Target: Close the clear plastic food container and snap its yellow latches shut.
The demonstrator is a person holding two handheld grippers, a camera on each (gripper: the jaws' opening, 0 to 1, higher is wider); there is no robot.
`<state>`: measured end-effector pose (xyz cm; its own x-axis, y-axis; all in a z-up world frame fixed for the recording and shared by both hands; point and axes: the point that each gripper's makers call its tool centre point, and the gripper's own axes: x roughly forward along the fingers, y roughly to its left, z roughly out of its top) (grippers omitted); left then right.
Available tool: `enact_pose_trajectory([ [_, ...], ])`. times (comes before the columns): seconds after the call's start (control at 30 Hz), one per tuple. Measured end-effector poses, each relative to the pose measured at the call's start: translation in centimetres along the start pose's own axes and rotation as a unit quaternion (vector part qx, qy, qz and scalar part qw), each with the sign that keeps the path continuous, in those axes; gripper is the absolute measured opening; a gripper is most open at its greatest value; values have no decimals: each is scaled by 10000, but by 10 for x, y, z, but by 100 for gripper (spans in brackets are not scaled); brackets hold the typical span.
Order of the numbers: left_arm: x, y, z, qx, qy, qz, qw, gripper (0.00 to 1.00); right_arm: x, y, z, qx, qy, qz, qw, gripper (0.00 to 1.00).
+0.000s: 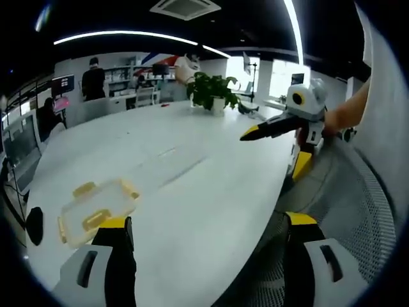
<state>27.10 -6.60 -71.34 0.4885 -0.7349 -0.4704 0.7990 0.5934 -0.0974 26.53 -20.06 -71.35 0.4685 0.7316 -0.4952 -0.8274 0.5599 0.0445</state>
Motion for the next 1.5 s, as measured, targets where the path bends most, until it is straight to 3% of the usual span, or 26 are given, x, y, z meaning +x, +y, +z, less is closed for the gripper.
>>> enact_pose_trajectory([
  [0.97,0,-2,2,78,9,-34,10000,94,3,3,-1,-66,104,97,9999,92],
  [1.5,0,10,1,53,49,10,10000,92,14,-6,17,-145,72,176,9997,91],
])
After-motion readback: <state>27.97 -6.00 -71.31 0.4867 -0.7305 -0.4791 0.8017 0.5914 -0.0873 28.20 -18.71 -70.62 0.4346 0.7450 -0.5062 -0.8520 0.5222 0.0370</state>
